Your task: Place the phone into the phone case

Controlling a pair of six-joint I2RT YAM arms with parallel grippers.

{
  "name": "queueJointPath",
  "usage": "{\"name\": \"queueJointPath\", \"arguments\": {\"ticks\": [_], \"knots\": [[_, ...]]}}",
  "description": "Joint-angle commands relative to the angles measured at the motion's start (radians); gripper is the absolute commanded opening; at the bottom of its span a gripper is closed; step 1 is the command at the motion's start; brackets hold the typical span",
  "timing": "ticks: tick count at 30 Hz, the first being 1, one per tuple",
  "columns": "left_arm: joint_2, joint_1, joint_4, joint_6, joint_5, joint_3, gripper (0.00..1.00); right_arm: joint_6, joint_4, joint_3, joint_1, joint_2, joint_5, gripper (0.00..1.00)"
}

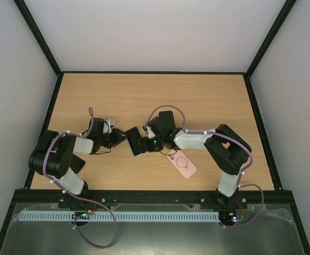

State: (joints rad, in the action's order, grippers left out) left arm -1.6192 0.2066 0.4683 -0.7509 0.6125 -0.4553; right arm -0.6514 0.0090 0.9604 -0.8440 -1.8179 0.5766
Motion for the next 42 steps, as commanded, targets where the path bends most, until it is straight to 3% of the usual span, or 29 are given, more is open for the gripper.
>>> {"name": "queueJointPath", "arguments": {"ticks": [1, 6, 12, 25, 31, 42], "knots": [[0.009, -0.004, -0.033, 0.007, -0.03, 0.003, 0.32, 0.013, -0.037, 0.014, 0.019, 0.026, -0.075, 0.69], [0.01, -0.006, -0.043, 0.006, -0.036, 0.009, 0.37, -0.017, 0.035, 0.02, 0.049, -0.017, -0.044, 0.78], [-0.014, -0.006, -0.026, -0.006, -0.027, 0.026, 0.37, -0.026, 0.095, 0.042, 0.066, -0.088, -0.008, 0.81], [-0.03, -0.006, -0.005, -0.002, -0.007, 0.02, 0.33, 0.012, 0.037, 0.061, 0.102, -0.046, -0.05, 0.82], [-0.022, -0.005, -0.013, 0.002, -0.009, 0.02, 0.34, 0.009, 0.052, 0.065, 0.106, -0.036, -0.024, 0.93], [-0.028, -0.004, 0.02, 0.022, 0.01, -0.001, 0.34, 0.056, -0.017, 0.106, 0.106, -0.003, -0.108, 0.9]]}}
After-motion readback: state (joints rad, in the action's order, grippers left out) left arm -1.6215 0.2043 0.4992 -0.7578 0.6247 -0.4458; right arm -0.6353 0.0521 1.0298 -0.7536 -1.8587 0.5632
